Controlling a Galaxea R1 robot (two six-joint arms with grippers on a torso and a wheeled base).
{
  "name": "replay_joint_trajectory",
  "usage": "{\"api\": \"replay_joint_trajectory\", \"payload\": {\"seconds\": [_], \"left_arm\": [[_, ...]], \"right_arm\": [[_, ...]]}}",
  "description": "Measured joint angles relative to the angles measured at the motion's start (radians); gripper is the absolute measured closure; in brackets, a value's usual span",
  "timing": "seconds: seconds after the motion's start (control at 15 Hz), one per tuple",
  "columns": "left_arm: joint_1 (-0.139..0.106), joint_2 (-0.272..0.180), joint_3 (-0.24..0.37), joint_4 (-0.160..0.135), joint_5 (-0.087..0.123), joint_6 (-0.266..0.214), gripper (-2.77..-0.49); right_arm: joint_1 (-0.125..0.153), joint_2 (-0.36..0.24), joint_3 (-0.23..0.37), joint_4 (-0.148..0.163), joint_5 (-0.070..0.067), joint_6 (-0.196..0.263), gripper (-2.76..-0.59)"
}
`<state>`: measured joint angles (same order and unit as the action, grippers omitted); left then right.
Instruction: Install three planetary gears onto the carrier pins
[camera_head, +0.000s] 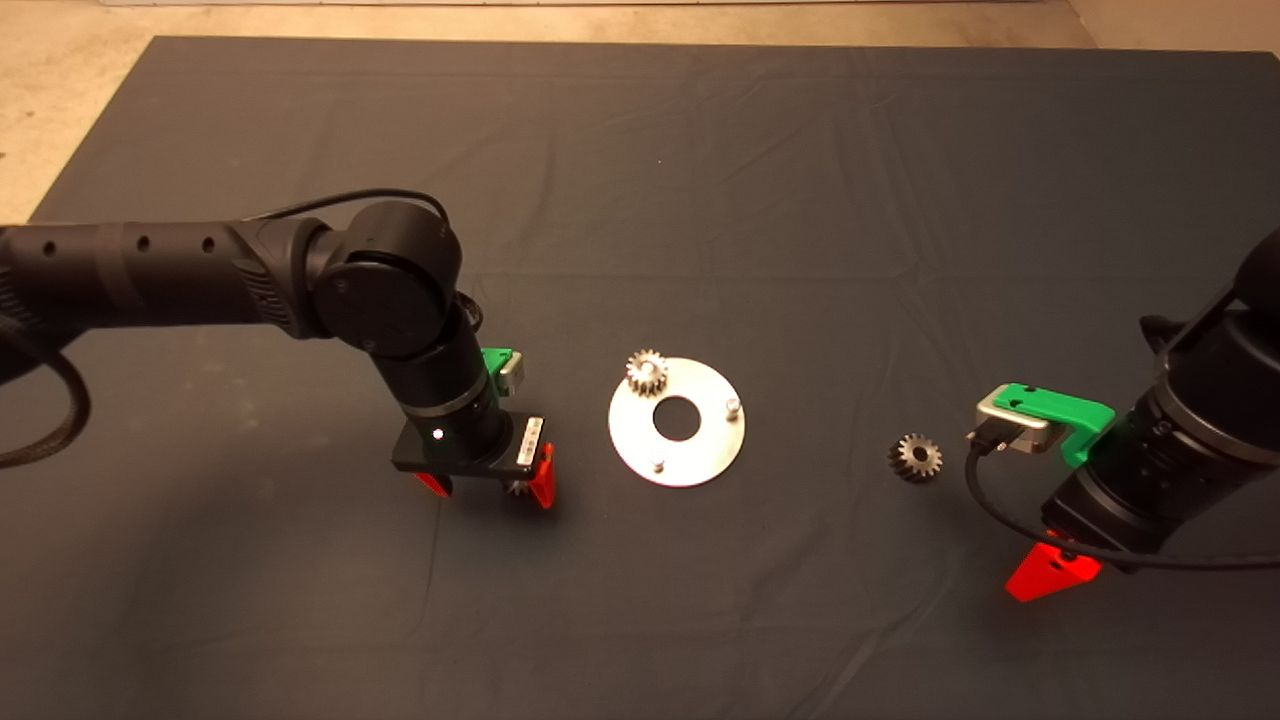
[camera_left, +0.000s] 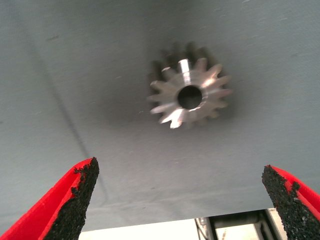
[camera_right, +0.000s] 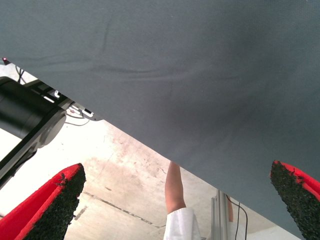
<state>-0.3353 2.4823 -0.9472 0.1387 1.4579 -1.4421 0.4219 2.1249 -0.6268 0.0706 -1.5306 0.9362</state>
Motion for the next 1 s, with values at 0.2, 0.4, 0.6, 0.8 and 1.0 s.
{"api": "replay_joint_trajectory", "payload": {"seconds": [0.2, 0.4, 0.6, 0.8, 1.0], "left_arm": [[0.006, 0.001, -0.042, 0.019, -0.027, 0.04, -2.33], [0.051, 0.01, -0.067, 0.025, -0.049, 0.064, -2.33], [0.049, 0.013, -0.068, 0.027, -0.052, 0.066, -2.33], [0.05, 0.015, -0.073, 0.042, -0.052, 0.068, -2.33], [0.05, 0.058, -0.107, 0.064, -0.049, 0.07, -2.33]], "right_arm": [[0.001, 0.0, 0.0, 0.0, 0.001, 0.0, -2.75], [0.002, 0.0, 0.002, 0.0, 0.0, 0.0, -2.75], [0.002, 0.0, 0.002, 0.0, 0.0, 0.0, -2.75], [0.002, 0.0, 0.002, 0.0, 0.0, 0.0, -2.75], [0.002, 0.0, 0.002, 0.0, 0.0, 0.0, -2.75]]}}
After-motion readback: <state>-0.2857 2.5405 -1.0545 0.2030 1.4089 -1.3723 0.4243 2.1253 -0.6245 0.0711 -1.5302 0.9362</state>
